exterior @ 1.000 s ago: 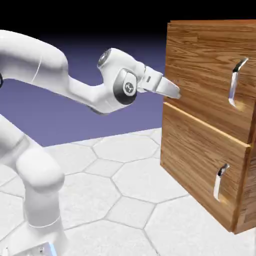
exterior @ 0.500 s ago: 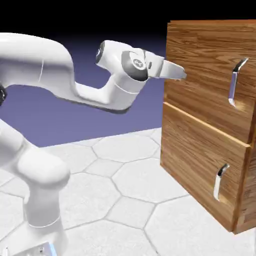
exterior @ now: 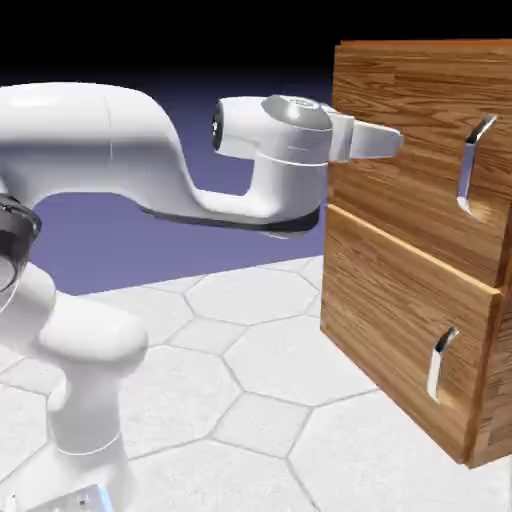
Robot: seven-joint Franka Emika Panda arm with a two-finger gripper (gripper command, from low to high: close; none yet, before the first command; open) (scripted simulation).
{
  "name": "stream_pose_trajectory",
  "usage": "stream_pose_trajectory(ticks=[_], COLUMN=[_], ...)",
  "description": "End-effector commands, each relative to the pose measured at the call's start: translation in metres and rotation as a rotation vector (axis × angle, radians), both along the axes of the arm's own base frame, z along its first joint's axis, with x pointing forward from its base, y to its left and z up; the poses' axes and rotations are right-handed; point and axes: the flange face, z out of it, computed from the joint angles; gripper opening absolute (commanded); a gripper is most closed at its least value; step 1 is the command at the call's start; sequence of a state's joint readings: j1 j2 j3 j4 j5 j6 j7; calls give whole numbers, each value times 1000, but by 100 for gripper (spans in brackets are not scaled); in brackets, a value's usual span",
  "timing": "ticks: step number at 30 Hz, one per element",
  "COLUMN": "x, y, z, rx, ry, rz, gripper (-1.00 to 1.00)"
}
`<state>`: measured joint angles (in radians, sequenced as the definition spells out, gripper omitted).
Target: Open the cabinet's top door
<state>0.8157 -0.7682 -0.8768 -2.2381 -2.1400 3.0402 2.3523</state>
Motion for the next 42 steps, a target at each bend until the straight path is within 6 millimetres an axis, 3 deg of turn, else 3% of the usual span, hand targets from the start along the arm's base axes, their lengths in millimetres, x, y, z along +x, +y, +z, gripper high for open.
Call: stream_pose_trajectory(ticks=[1,16,18,24,25,42], x=[2,47,49,99,99,3], y=[-5,-88,-90,-88,-88,-52], z=[-2,-51,-53,-53,-53,-53], rx=[2,21,21,21,21,11], ry=[-8,-93,-94,-94,-94,-96], rz=[-2,-25,-25,-25,-25,-231], gripper=[0,0,0,0,-100,-100])
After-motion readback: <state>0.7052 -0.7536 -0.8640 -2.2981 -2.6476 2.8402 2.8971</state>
